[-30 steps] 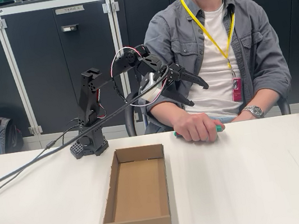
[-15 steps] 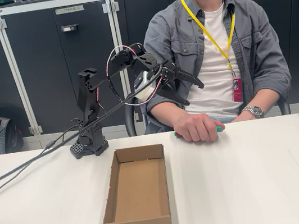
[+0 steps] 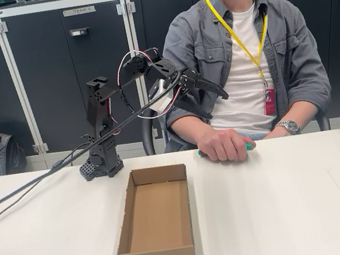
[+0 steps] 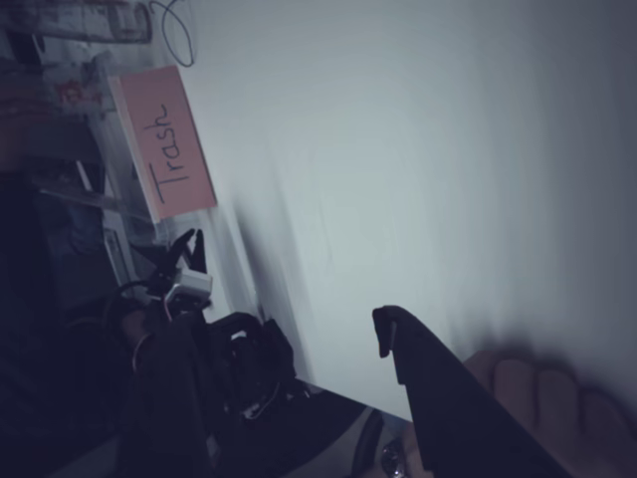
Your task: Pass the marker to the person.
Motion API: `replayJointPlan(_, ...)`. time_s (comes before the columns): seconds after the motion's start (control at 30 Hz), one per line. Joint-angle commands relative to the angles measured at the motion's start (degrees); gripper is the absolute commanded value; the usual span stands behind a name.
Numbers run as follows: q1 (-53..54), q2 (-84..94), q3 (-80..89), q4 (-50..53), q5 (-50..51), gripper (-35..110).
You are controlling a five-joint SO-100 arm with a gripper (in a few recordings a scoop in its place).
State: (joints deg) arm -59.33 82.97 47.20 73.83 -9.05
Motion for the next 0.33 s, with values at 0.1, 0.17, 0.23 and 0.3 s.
replayJointPlan(0.1, -0.4, 4.6, -0.1, 0.5, -1.6, 37)
replayJointPlan(0.17, 0.1, 4.7, -0.1, 0.4, -2.1, 37)
replayJointPlan(0.23, 0.4, 4.8, 0.0, 0.2, -2.6, 37)
replayJointPlan(0.3, 0.8, 5.0, 0.2, -0.2, -3.1, 37)
